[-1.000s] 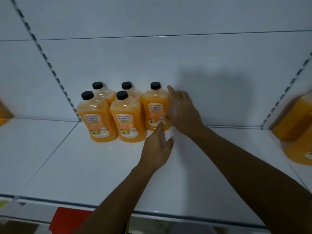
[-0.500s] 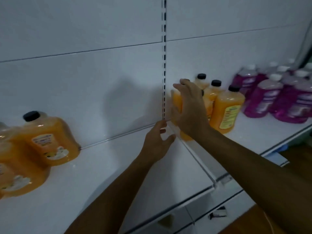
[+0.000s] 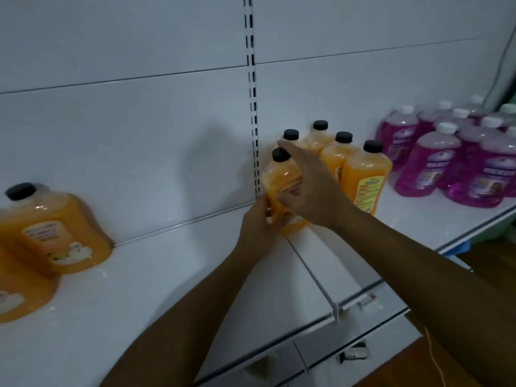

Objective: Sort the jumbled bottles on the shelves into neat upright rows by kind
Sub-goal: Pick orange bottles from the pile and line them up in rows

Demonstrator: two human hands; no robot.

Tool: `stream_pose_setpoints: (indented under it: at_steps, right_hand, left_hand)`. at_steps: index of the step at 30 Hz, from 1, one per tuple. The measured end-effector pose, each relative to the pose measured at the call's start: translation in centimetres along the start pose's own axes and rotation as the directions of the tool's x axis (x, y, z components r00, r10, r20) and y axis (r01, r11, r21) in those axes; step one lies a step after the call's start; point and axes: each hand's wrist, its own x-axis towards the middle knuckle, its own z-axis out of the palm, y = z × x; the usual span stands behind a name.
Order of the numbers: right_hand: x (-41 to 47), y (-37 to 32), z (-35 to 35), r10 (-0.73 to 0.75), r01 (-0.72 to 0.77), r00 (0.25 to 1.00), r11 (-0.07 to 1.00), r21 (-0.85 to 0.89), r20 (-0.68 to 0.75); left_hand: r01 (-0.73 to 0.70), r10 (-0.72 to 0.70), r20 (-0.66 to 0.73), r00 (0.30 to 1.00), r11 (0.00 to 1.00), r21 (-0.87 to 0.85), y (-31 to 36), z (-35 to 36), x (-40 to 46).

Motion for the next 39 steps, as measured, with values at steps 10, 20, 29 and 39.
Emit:
stream_pose_setpoints:
  at_steps: [10, 20, 29, 39]
  right_hand:
    - [3.4, -9.9, 9.0, -0.095, 0.060, 0.985, 0.971, 0.232, 0.143]
    - [2.6, -20.1, 19.1, -0.259, 0.214, 0.949, 0.948, 0.237, 0.181]
    - [2.0, -24.6, 23.2, -0.284, 0.247, 0.947, 0.943, 0.221, 0.152]
    - [1.5, -25.2, 23.7, -0.256, 0.252, 0.958, 0.967, 0.046, 0.131]
  left_hand:
    - [0.125, -0.121, -0.314, 0.942, 0.992, -0.007, -4.0, -12.9, -6.6]
    - [0.307, 0.039, -0.590, 0.806, 0.825, 0.475, -6.5, -21.8, -15.4]
    - [0.522, -0.068, -0.736, 0.673, 0.749, 0.408, -7.7, -25.6, -18.3]
    - [0.531, -0.058, -0.659, 0.750, 0.646, 0.548, -8.7, -25.0, -18.6]
